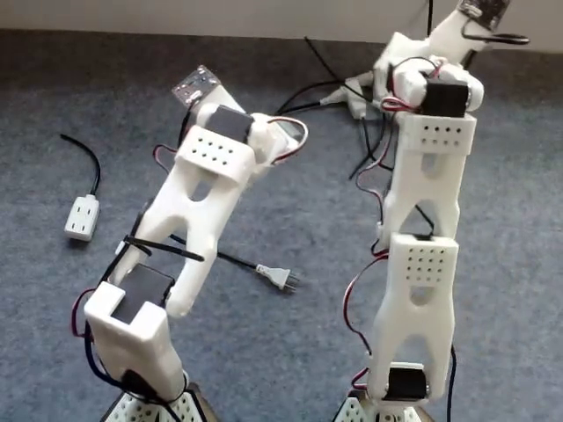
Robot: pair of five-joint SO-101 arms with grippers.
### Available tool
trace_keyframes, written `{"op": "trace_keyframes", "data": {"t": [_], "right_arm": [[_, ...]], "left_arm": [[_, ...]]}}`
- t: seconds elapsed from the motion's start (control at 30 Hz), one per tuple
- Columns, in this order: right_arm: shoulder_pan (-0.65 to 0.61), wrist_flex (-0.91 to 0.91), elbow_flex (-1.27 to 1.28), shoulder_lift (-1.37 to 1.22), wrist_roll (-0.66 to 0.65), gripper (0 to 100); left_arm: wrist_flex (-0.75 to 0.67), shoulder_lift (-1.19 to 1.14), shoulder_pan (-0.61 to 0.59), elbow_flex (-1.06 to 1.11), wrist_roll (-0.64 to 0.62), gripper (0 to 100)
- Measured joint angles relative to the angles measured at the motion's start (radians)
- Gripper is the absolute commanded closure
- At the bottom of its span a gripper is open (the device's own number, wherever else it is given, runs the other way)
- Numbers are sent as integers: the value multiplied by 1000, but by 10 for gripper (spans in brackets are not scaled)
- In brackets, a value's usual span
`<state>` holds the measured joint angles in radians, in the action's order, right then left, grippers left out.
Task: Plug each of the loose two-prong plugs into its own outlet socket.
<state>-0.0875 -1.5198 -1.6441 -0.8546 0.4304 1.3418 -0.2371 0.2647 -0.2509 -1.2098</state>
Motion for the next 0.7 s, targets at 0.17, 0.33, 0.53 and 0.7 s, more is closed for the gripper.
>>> {"op": "trace_keyframes", "data": {"t": [0.17,0.33,0.53,0.7], "right_arm": [[-86,-196,-14,109,-14,635],[-97,-206,-15,44,-14,635],[-123,-206,-15,12,-14,635],[-173,-206,-15,12,-14,635]], "left_arm": [[0,0,-141,-68,38,666],[3,0,-330,-123,267,665],[89,0,-528,-203,548,664],[100,-6,-663,-209,753,664]]}}
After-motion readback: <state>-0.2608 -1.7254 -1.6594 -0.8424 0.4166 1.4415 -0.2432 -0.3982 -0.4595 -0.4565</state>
